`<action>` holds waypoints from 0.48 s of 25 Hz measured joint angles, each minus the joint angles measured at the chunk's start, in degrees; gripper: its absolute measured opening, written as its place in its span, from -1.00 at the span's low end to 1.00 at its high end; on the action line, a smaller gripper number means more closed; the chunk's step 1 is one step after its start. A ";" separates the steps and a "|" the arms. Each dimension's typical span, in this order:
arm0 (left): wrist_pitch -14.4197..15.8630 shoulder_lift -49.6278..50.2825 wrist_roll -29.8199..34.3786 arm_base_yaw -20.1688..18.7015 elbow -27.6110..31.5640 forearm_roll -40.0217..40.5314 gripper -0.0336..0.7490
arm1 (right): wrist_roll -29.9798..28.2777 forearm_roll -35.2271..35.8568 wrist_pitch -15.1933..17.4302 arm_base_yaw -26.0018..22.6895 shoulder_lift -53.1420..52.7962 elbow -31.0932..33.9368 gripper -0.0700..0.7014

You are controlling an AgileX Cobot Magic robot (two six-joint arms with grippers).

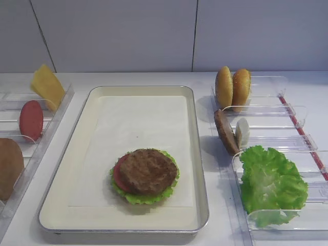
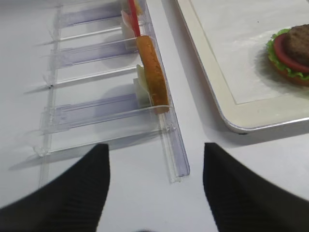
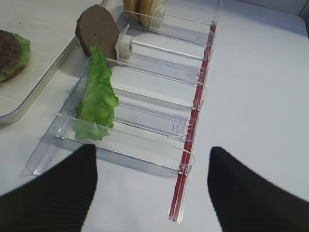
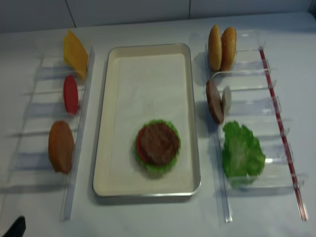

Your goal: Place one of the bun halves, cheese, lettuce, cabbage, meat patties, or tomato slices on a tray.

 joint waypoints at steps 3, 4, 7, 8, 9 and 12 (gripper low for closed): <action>0.00 0.00 0.00 0.00 0.00 0.00 0.14 | 0.34 0.00 0.00 0.00 0.00 0.00 0.49; 0.00 0.00 0.00 0.00 0.00 0.00 0.14 | 0.42 0.00 0.00 0.00 0.00 0.00 0.49; 0.00 0.00 0.00 0.00 0.00 0.00 0.14 | 0.72 -0.11 0.00 0.00 0.00 0.00 0.47; 0.00 0.00 0.00 0.00 0.00 0.00 0.14 | 0.95 -0.19 0.00 0.00 0.00 0.00 0.46; 0.00 0.00 0.00 0.00 0.00 0.00 0.14 | 0.94 -0.33 0.00 0.00 0.00 0.00 0.45; 0.00 0.00 0.00 0.00 0.00 0.00 0.14 | 1.07 -0.33 0.00 0.00 0.00 0.00 0.42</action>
